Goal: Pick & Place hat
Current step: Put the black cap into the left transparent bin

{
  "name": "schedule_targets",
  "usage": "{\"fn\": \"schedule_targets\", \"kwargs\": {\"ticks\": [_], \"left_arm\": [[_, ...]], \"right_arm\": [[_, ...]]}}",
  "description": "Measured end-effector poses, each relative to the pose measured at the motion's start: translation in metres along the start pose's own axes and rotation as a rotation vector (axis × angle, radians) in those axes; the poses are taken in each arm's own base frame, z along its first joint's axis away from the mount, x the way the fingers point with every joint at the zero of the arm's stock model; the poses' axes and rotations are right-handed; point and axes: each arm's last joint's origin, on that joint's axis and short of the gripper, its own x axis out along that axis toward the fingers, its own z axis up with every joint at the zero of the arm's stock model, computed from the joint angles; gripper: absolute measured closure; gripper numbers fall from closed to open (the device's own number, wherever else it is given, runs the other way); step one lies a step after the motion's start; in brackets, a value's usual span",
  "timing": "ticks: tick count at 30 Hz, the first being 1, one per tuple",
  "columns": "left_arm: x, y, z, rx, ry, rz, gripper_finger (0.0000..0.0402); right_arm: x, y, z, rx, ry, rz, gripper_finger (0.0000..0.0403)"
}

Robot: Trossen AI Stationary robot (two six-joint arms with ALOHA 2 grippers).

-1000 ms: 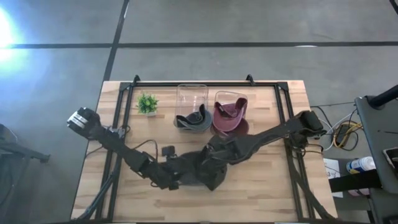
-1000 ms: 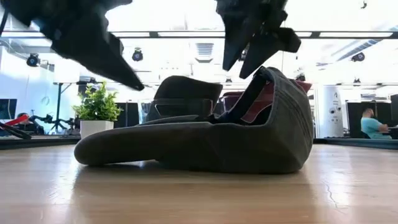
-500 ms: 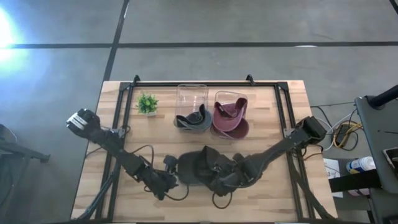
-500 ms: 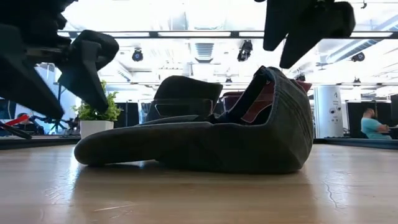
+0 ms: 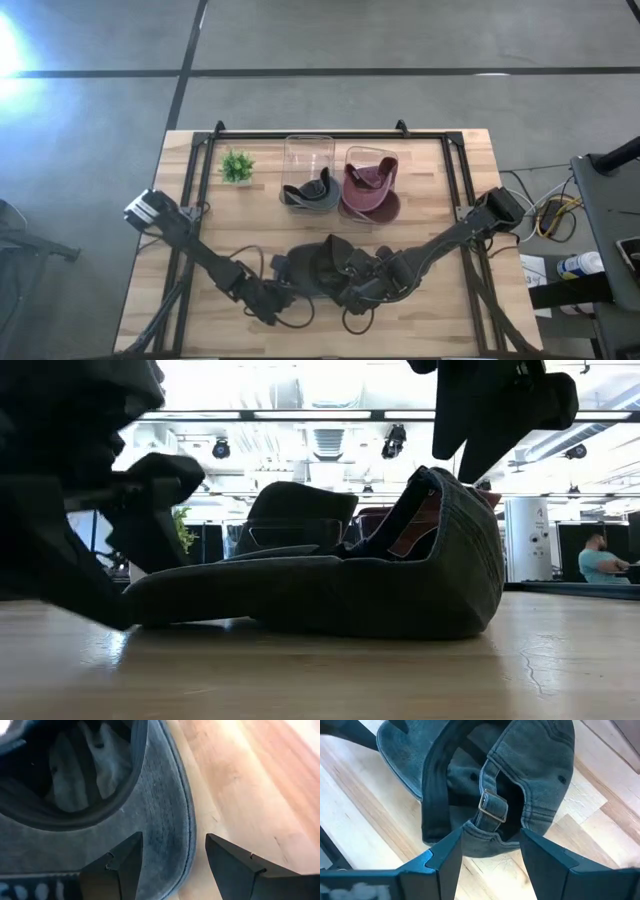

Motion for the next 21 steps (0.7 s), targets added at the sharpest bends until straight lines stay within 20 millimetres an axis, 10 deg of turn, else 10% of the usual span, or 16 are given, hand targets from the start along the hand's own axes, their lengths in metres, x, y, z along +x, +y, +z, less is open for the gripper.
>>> {"fn": "schedule_targets", "kwargs": {"ticks": [11, 21], "left_arm": [[0.014, 0.006, -0.001, -0.045, -0.008, 0.233, 0.0206], [0.015, 0.009, -0.001, -0.085, -0.018, 0.277, 0.0365]], "right_arm": [[0.005, 0.008, -0.003, 0.180, 0.029, 0.105, 0.0213], [-0.002, -0.008, -0.005, 0.461, -0.070, -0.044, 0.0213]]}}
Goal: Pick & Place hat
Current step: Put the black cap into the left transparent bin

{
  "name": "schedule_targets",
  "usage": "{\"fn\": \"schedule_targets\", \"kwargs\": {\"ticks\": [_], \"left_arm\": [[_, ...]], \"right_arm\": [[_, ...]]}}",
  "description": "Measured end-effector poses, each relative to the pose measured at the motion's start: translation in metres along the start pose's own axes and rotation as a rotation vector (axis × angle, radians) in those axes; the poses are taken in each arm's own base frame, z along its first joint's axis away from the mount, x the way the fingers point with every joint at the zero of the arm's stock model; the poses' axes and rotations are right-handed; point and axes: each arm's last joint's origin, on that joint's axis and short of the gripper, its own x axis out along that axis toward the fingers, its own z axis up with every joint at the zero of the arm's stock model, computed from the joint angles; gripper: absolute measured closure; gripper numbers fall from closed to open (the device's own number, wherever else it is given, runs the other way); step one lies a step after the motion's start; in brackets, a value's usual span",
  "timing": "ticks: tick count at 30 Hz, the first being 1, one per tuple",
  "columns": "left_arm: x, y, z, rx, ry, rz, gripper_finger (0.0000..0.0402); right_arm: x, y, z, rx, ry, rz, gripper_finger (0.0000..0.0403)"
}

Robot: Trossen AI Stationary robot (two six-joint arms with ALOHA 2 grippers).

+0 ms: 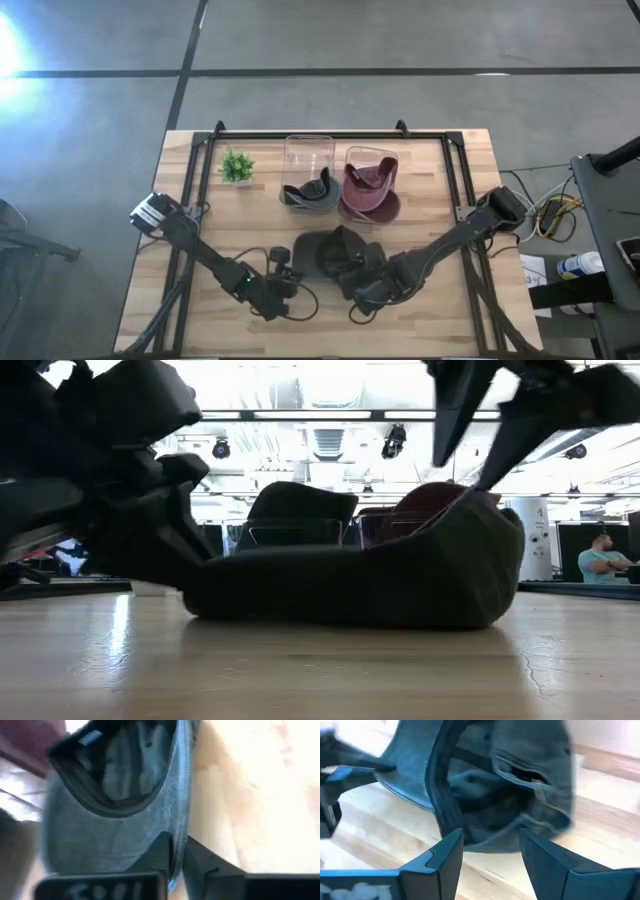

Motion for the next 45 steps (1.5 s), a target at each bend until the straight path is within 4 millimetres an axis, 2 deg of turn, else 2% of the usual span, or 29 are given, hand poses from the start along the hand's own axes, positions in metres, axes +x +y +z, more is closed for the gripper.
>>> {"fn": "schedule_targets", "kwargs": {"ticks": [2, 9, 13, 18, 24, 27, 31, 36, 39, 42, 45], "left_arm": [[0.002, 0.003, 0.002, -0.005, -0.007, 0.029, 0.0388], [0.000, 0.005, 0.002, 0.015, 0.021, 0.017, 0.0393], [-0.013, 0.004, 0.004, 0.029, 0.045, -0.043, 0.0394], [-0.030, -0.001, 0.006, 0.061, 0.022, -0.102, 0.0394], [-0.037, -0.009, 0.002, 0.089, 0.018, -0.147, 0.0394], [-0.040, -0.011, 0.003, 0.095, 0.013, -0.155, 0.0394], [-0.042, -0.013, 0.008, 0.090, -0.003, -0.163, 0.0394], [-0.043, -0.012, 0.015, 0.048, -0.038, -0.097, 0.0393], [-0.042, -0.009, 0.016, 0.036, -0.051, -0.038, 0.0392], [-0.039, -0.006, 0.018, 0.037, -0.052, -0.014, 0.0394], [-0.038, -0.005, 0.020, 0.097, -0.056, -0.009, 0.0394]], "right_arm": [[-0.009, -0.002, 0.004, 0.037, -0.003, -0.012, 0.0213], [-0.036, -0.014, 0.013, 0.030, 0.034, -0.032, 0.0213], [-0.037, -0.019, 0.012, 0.042, 0.132, -0.053, 0.0213], [-0.019, -0.014, 0.003, 0.090, 0.208, 0.061, 0.0213], [0.017, -0.017, -0.001, 0.160, 0.205, 0.217, 0.0213], [0.033, -0.024, 0.004, 0.177, 0.191, 0.238, 0.0213], [0.049, -0.023, 0.016, 0.183, 0.206, 0.341, 0.0213], [0.059, -0.026, 0.023, 0.169, 0.224, 0.390, 0.0213], [0.055, -0.028, 0.025, 0.113, 0.212, 0.369, 0.0213], [0.034, -0.028, 0.034, 0.048, 0.157, 0.284, 0.0213], [0.011, -0.040, 0.045, -0.042, 0.068, 0.102, 0.0213]]}}
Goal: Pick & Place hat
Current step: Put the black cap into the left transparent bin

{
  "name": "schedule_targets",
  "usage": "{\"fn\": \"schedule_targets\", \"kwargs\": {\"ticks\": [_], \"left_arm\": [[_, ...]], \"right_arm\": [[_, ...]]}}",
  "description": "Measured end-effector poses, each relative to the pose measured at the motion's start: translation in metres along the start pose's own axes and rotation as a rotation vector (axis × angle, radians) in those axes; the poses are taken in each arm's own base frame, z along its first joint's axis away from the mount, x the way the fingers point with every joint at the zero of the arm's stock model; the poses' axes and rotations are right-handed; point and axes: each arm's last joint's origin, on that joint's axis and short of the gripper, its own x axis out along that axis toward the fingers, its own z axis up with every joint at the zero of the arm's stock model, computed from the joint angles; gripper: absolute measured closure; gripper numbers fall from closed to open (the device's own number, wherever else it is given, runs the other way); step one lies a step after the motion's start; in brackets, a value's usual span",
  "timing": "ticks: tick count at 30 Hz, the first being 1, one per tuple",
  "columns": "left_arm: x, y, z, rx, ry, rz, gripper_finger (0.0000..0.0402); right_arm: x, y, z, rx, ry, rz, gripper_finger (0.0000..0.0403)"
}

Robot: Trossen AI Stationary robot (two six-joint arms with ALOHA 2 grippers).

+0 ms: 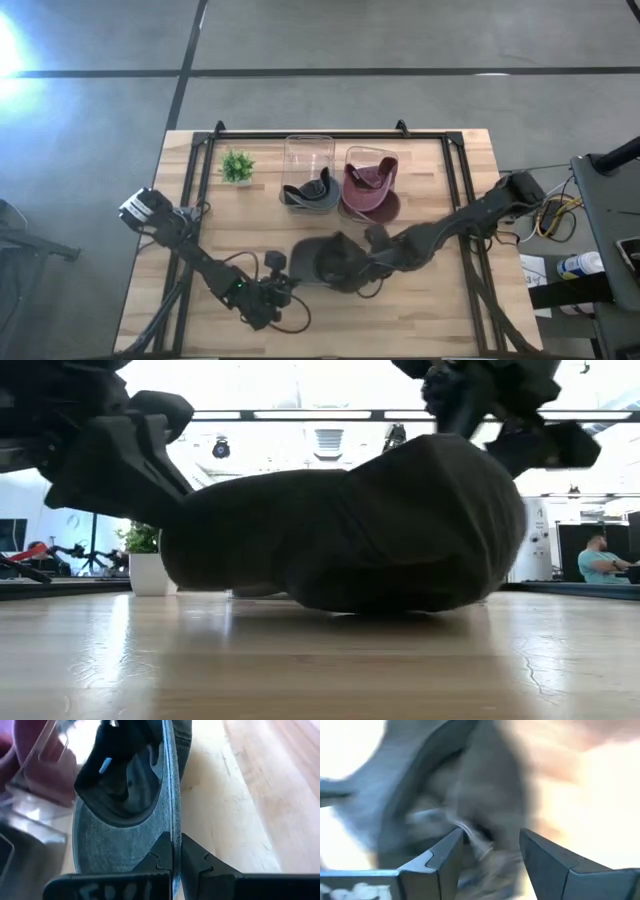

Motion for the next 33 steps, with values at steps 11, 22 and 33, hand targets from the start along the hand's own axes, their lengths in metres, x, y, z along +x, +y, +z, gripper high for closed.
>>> {"fn": "schedule_targets", "kwargs": {"ticks": [11, 22, 33], "left_arm": [[-0.001, 0.000, 0.007, 0.130, -0.011, -0.028, 0.0394], [-0.004, -0.003, 0.006, 0.219, 0.009, -0.074, 0.0393], [0.009, 0.017, 0.036, 0.392, -0.045, -0.045, 0.0392]], "right_arm": [[-0.036, -0.020, -0.006, -0.320, 0.147, -0.163, 0.0235], [-0.022, -0.026, -0.038, -0.856, 0.325, -0.113, 0.0293], [0.034, 0.011, -0.039, -1.059, 0.232, 0.103, 0.0345]]}}
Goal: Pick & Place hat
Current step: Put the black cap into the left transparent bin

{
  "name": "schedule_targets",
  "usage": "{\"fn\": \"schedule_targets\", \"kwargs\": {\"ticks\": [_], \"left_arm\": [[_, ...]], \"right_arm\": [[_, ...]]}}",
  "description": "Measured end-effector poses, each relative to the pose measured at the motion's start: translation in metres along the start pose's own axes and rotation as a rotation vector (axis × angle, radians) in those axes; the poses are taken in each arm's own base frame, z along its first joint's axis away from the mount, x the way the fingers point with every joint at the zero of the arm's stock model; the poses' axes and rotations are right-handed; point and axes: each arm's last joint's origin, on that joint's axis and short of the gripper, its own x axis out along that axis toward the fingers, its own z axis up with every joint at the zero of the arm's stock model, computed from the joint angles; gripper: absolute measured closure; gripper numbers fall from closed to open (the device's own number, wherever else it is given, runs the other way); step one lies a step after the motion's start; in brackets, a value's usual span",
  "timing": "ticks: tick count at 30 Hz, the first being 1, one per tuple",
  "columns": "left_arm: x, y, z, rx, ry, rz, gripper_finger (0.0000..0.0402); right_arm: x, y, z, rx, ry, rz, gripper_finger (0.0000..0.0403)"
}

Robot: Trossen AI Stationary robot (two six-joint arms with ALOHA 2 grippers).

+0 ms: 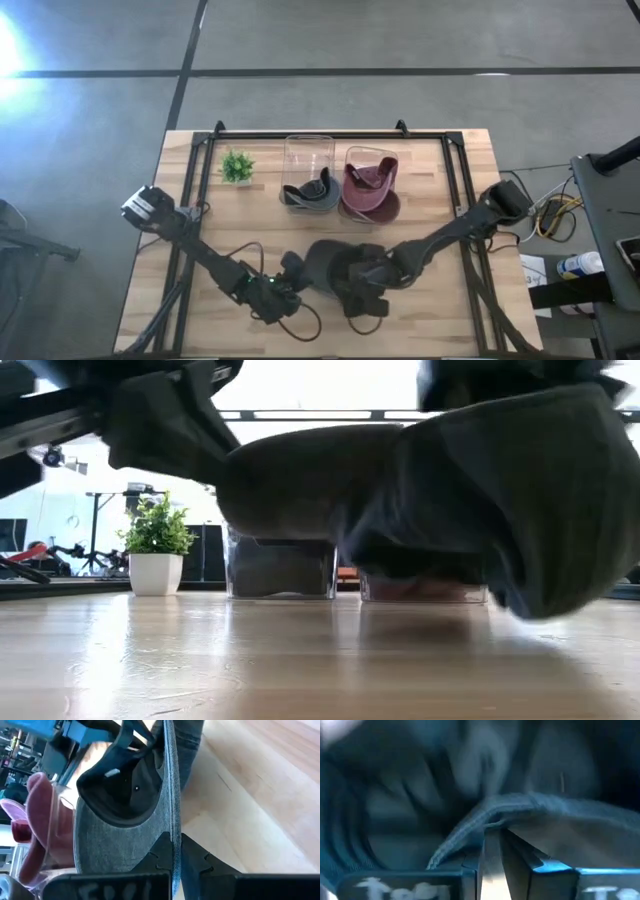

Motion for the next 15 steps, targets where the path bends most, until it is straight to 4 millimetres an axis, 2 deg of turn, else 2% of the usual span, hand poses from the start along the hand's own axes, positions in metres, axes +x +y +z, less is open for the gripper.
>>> {"fn": "schedule_targets", "kwargs": {"ticks": [5, 10, 13, 15], "left_arm": [[0.003, 0.010, 0.006, 0.001, -0.019, -0.014, 0.0392], [0.001, 0.005, 0.007, 0.015, -0.052, -0.108, 0.0392], [0.000, 0.004, 0.008, 0.026, -0.054, -0.103, 0.0392], [0.001, 0.004, 0.006, 0.031, -0.038, -0.098, 0.0392]], "right_arm": [[0.006, -0.011, 0.022, 0.061, -0.091, 0.007, 0.0354], [-0.009, -0.019, 0.045, 0.152, -0.238, -0.051, 0.0354], [0.004, -0.032, 0.047, 0.264, -0.221, -0.097, 0.0354], [0.011, -0.036, 0.047, 0.279, -0.199, -0.103, 0.0353]]}}
